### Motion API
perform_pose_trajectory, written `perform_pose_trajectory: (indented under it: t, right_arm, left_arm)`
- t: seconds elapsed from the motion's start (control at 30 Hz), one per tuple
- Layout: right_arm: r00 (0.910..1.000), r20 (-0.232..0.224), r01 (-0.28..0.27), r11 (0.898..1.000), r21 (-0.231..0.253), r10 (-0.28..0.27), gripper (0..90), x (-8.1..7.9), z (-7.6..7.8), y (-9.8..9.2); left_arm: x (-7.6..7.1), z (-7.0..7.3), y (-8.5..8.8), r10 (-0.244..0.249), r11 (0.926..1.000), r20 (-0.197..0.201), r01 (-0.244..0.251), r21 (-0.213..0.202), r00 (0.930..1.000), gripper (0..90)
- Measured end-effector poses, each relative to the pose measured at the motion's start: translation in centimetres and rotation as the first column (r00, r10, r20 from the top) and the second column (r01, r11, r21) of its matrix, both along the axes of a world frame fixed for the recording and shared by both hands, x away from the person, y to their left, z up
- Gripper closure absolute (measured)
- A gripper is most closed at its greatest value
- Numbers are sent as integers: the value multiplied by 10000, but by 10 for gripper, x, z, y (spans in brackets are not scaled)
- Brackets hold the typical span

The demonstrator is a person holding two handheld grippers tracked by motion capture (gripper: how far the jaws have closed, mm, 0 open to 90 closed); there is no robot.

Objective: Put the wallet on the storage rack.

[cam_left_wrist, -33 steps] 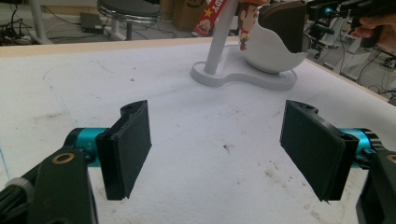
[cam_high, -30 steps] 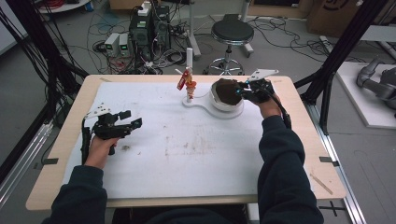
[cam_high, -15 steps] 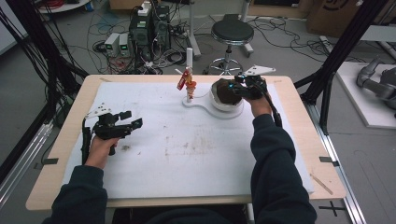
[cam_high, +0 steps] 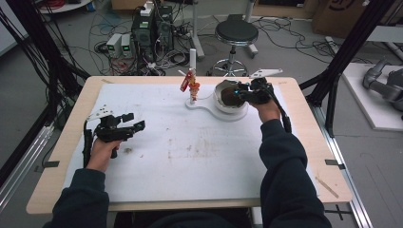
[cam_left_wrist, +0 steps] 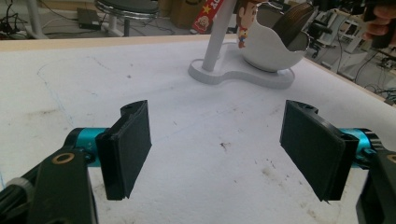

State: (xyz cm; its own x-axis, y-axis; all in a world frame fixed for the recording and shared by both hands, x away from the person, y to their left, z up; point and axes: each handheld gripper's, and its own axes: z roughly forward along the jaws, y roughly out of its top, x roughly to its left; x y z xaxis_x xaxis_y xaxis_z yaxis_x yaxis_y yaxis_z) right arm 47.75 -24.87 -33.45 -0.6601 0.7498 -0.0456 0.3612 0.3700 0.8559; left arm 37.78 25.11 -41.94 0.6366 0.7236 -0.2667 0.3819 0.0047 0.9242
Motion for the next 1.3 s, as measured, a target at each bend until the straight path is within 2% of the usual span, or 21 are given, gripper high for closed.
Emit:
perform_pose_trajectory:
  t: [0.1, 0.13, 0.17, 0.2, 0.23, 0.27, 0.3, 0.37, 0.47, 0.53, 0.63, 0.67, 0.7, 0.73, 0.87, 0.93, 1.0, 1.13, 1.3]
  right_arm:
    - [9996, -25, 276, 9979, 591, -275, 556, -9, 4, -13]
    - [9986, 311, 412, 9970, 656, -433, 553, -13, 3, -17]
    - [9986, 311, 412, 9970, 656, -433, 553, -13, 3, -17]
    - [9937, 712, 801, 9934, 827, -860, 494, -23, -1, -26]
    - [9937, 712, 801, 9934, 827, -860, 494, -23, -1, -26]
    - [9915, 618, 1084, 9900, 900, -1142, 443, -31, -8, -35]
    - [9915, 618, 1084, 9900, 900, -1142, 443, -31, -8, -35]
    - [9869, 672, 1387, 9841, 1113, -1467, 438, -45, -19, -49]
    - [9842, 668, 1558, 9816, 1109, -1637, 428, -53, -25, -57]
    - [9797, 713, 1794, 9779, 1070, -1875, 410, -65, -34, -66]
    - [9756, 723, 2008, 9759, 855, -2071, 386, -71, -38, -70]
    - [9716, 859, 2165, 9749, 518, -2204, 361, -78, -40, -75]
    - [9709, 923, 2191, 9752, 310, -2211, 334, -80, -41, -76]
    - [9715, 913, 2188, 9757, 97, -2187, 296, -83, -42, -78]
    - [9800, 647, 1894, 9818, -159, -1880, 256, -89, -48, -81]
    - [9889, 237, 1471, 9891, -93, -1468, 218, -94, -52, -83]
    - [9917, 112, 1284, 9917, 78, -1285, 217, -97, -53, -85]
    - [9900, -10, 1407, 9894, 370, -1407, 217, -99, -55, -89]
    - [9884, -46, 1522, 9879, 299, -1521, 217, -103, -59, -92]
  left_arm:
    - [0, 1, 1, 87, 9999, 25, -87, -97, 10000, 245]
    - [0, 1, 1, 87, 9999, 25, -87, -97, 10000, 245]
    - [0, 1, 1, 161, 9998, 39, -160, -120, 9999, 245]
    - [0, 1, 2, 228, 9996, 97, -227, -144, 9997, 245]
    - [0, 1, 2, 228, 9996, 97, -227, -144, 9997, 245]
    - [0, 2, 3, 274, 9995, 93, -273, -133, 9996, 241]
    - [0, 2, 3, 339, 9993, 115, -336, -173, 9994, 241]
    - [-1, 2, 2, 457, 9987, 219, -452, -239, 9987, 237]
    - [-1, 3, 3, 509, 9983, 290, -501, -298, 9983, 237]
    - [-1, 4, 3, 615, 9977, 384, -603, -313, 9974, 235]
    - [-2, 6, 4, 741, 9967, 619, -718, -392, 9953, 209]
    - [-3, 8, 5, 802, 9961, 808, -769, -431, 9935, 199]
    - [-3, 8, 5, 802, 9961, 808, -769, -431, 9935, 199]
    - [-4, 9, 6, 893, 9952, 991, -846, -501, 9911, 199]
    - [-6, 11, 6, 1003, 9948, 1139, -973, -314, 9884, 199]
    - [-7, 11, 5, 1047, 9945, 1179, -1041, -115, 9875, 199]
    - [-8, 12, 4, 1020, 9947, 1192, -1027, -3, 9876, 199]
    - [-10, 14, 4, 1035, 9943, 1235, -1057, 113, 9869, 199]
    - [-9, 13, 5, 1001, 9946, 1117, -1024, 144, 9887, 199]
